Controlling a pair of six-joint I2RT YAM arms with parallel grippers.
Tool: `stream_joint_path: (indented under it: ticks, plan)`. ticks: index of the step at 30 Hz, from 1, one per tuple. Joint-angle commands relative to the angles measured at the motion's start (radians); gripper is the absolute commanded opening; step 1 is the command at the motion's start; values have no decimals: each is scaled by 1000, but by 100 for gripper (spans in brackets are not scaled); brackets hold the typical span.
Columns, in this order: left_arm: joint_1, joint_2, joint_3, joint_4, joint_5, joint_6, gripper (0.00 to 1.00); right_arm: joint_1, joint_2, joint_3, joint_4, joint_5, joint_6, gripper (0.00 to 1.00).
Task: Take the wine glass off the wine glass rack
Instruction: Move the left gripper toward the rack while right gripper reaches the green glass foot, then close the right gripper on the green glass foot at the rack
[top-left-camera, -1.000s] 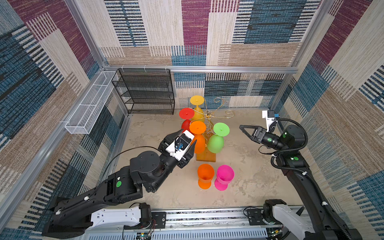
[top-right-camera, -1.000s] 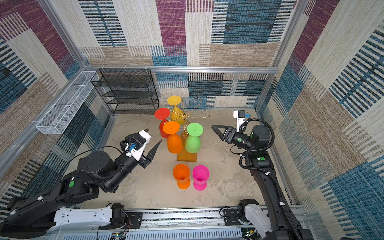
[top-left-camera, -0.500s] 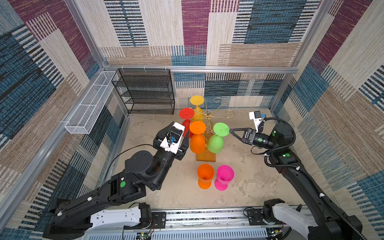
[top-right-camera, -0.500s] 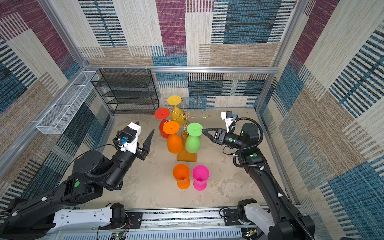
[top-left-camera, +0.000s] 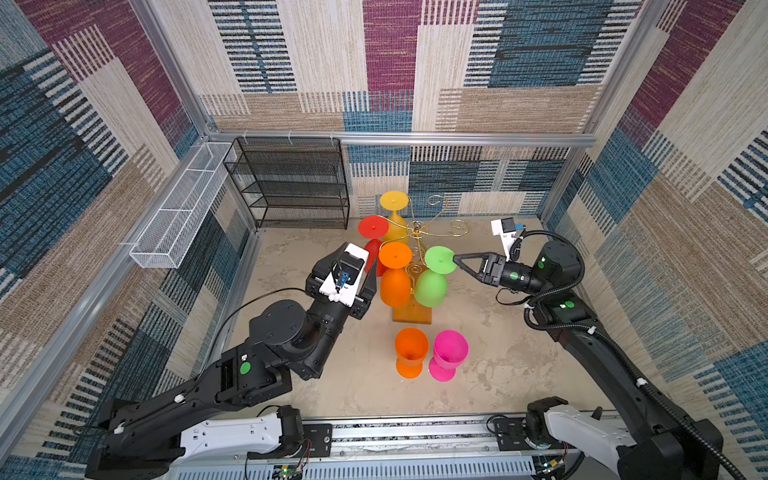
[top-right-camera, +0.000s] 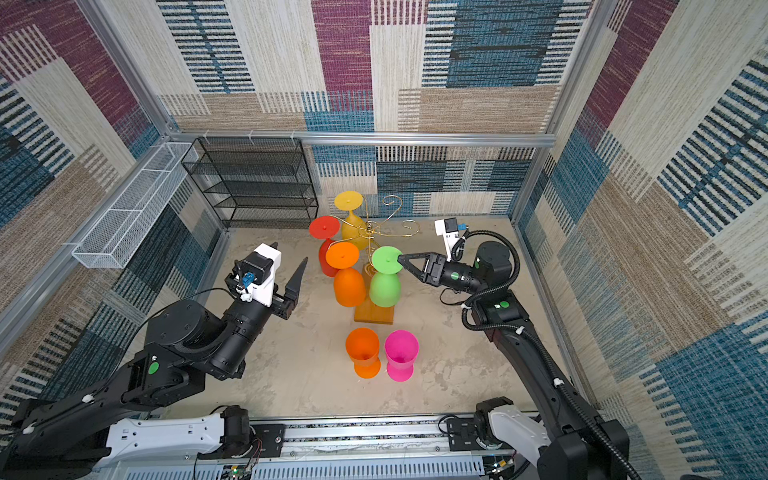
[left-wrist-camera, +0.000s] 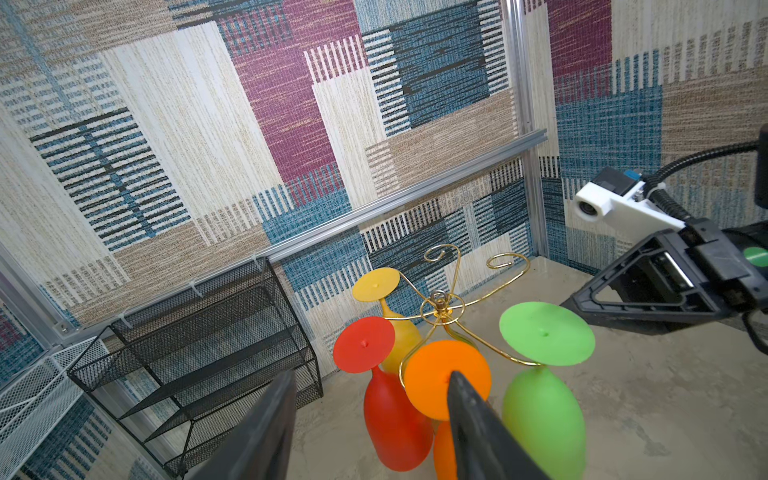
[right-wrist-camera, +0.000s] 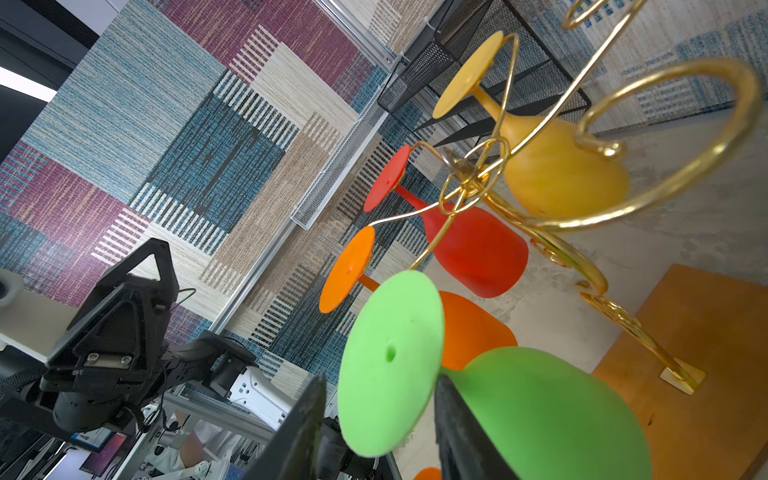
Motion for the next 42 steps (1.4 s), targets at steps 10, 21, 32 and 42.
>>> stream_joint_path:
  ticks: [10, 21, 32, 42]
  plan:
    - [16, -1, 0, -16, 30, -23, 60, 5, 11, 16, 23, 20, -12, 33]
    - [26, -1, -2, -27, 41, -39, 59, 11, 14, 15, 15, 20, -14, 29]
    - [34, -5, -8, -41, 45, -55, 59, 14, 2, -1, -18, 29, -25, 28]
    - [39, -6, -10, -50, 53, -68, 59, 24, -4, -4, -8, 23, -11, 27]
